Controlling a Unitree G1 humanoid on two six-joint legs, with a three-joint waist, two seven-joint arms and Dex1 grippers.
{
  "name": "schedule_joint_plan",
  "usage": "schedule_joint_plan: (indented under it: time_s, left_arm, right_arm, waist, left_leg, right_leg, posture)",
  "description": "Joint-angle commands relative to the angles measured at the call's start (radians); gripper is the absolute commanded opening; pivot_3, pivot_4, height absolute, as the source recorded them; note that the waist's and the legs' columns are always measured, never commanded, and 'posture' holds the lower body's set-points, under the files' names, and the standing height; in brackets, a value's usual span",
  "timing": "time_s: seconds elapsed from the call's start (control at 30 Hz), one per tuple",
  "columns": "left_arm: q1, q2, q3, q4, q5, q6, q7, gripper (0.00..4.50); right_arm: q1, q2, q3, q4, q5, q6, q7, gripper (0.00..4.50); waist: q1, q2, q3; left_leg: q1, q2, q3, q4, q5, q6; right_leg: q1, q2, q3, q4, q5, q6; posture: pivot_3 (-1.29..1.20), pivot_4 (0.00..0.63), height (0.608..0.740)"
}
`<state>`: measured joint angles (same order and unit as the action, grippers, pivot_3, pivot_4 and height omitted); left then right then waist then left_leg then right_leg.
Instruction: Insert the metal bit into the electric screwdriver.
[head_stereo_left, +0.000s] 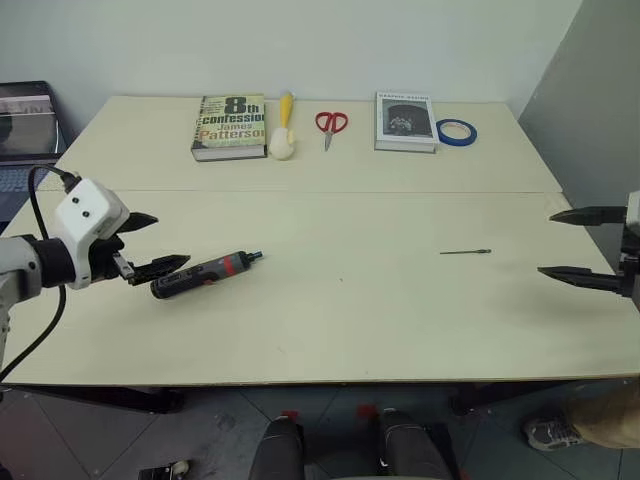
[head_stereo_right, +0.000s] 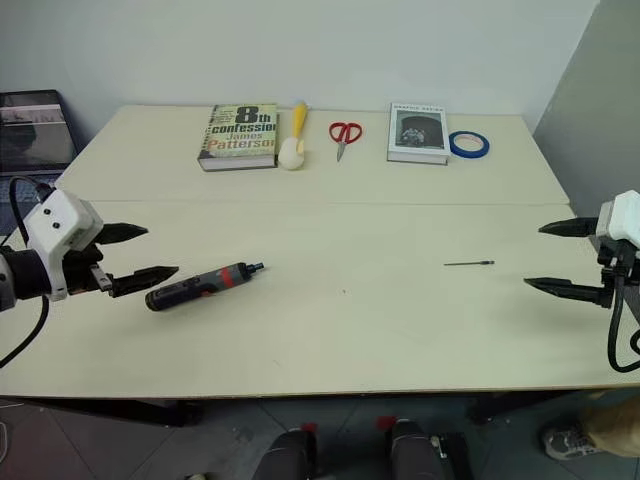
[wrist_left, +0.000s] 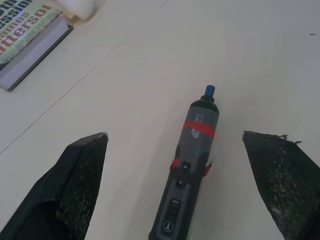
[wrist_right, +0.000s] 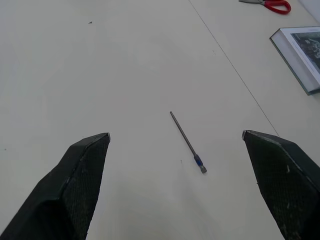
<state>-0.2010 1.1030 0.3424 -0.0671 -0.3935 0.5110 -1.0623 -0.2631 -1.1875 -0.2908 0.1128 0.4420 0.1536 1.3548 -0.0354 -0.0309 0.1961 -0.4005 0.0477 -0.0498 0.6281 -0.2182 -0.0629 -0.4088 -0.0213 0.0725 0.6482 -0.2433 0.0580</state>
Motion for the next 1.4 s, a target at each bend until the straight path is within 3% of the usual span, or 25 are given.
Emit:
schedule_joint_plan:
  time_s: [0.03, 0.57, 0.83, 1.03, 1.4]
  left_arm:
    - [-0.002, 0.021, 0.045, -0.004, -0.007, -0.013, -0.01, 4.5]
    - [-0.021, 0.04, 0.016, 0.075, 0.022, -0.077, -0.068, 4.5]
    - [-0.269, 0.032, -0.255, 0.275, 0.148, -0.104, -0.166, 4.5]
    - [-0.566, -0.05, -0.552, 0.412, 0.326, -0.074, -0.308, 4.5]
    - [-0.866, -0.24, -0.792, 0.772, 0.574, -0.175, -0.39, 4.5]
  right_arm:
    - [-0.018, 0.0, -0.012, -0.01, -0.007, -0.02, 0.006, 4.46]
    - [0.031, 0.058, -0.035, -0.137, 0.011, 0.028, -0.07, 4.46]
    - [0.117, 0.079, -0.036, -0.463, 0.132, 0.241, -0.151, 4.46]
    - [0.136, 0.099, 0.059, -0.745, 0.194, 0.442, -0.303, 4.46]
    - [-0.065, 0.255, 0.344, -0.903, 0.22, 0.69, -0.55, 4.46]
  waist:
    - [0.0, 0.0, 0.0]
    - [0.001, 0.0, 0.0]
    - [0.005, 0.0, 0.0]
    - [0.009, -0.001, -0.001]
    - [0.0, -0.003, -0.001]
  left_leg:
    - [0.0, 0.0, 0.0, 0.0, 0.0, 0.0]
    - [0.001, 0.0, 0.0, 0.0, 0.0, 0.0]
    - [0.0, 0.0, -0.001, 0.001, 0.0, 0.0]
    - [0.0, 0.0, -0.002, 0.002, 0.0, 0.0]
    - [-0.002, 0.0, -0.003, 0.002, 0.0, 0.0]
  right_leg:
    - [0.0, 0.0, 0.0, 0.0, 0.0, 0.0]
    - [0.0, 0.0, 0.0, 0.002, 0.0, 0.0]
    - [0.0, 0.001, 0.0, 0.002, 0.0, 0.001]
    - [0.001, 0.001, 0.0, 0.003, 0.0, 0.001]
    - [-0.001, 0.002, 0.0, 0.004, 0.001, 0.001]
  posture:
    - [0.0, 0.15, 0.74]
    - [0.0, 0.15, 0.74]
    - [0.0, 0.15, 0.74]
    - [0.0, 0.15, 0.74]
    - [0.0, 0.15, 0.74]
